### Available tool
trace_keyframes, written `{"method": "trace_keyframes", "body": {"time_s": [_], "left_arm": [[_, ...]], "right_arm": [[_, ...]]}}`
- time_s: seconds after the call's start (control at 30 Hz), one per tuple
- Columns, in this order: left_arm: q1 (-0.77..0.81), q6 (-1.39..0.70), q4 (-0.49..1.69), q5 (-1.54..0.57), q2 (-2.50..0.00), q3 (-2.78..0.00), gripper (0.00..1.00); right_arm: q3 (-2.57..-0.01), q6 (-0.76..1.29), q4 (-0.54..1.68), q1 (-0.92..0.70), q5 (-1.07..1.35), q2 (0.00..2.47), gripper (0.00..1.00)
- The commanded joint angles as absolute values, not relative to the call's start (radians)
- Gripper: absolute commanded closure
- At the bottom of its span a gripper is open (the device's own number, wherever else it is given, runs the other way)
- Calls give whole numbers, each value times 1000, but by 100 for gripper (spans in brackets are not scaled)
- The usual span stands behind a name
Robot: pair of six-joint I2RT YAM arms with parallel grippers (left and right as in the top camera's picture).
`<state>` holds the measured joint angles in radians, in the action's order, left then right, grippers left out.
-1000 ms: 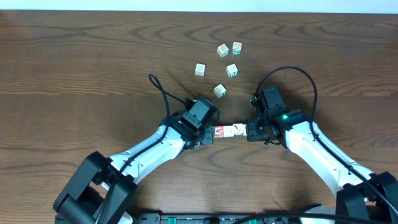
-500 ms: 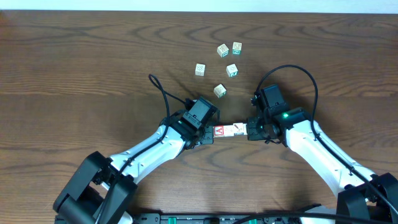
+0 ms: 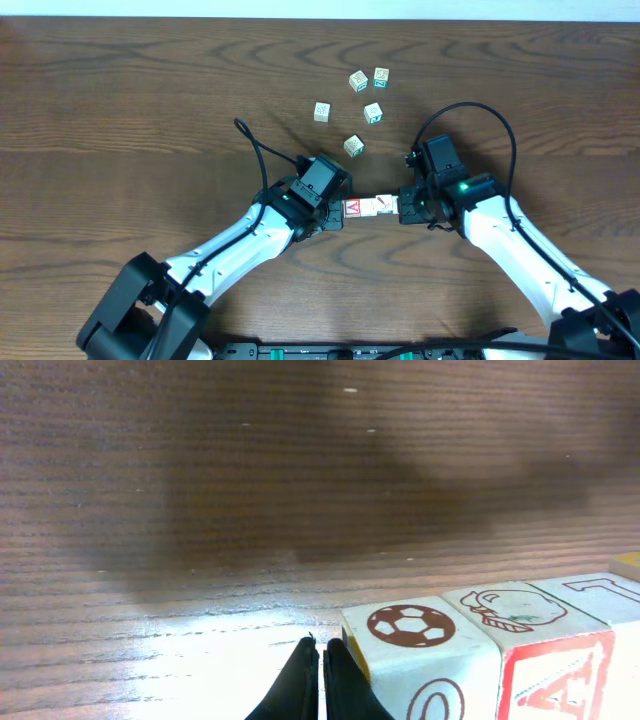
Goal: Lift 5 blocks
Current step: 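Keep pressing the row ends inward with both closed grippers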
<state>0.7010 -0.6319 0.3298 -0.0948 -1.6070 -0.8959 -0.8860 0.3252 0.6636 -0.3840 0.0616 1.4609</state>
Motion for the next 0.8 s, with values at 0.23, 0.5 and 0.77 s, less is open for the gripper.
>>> {"method": "trace_keyframes", "body": {"time_s": [0.23, 0.5, 0.77], "left_arm": [[743, -625, 275, -280, -1544, -956, 93], [743, -625, 275, -280, -1528, -956, 93], [743, -625, 275, -279, -1510, -957, 93]], "right_arm": [[-946, 329, 637, -434, 364, 1414, 99], [-954, 329, 648, -434, 363, 1392, 99], [-956, 329, 652, -434, 363, 1370, 99]]}}
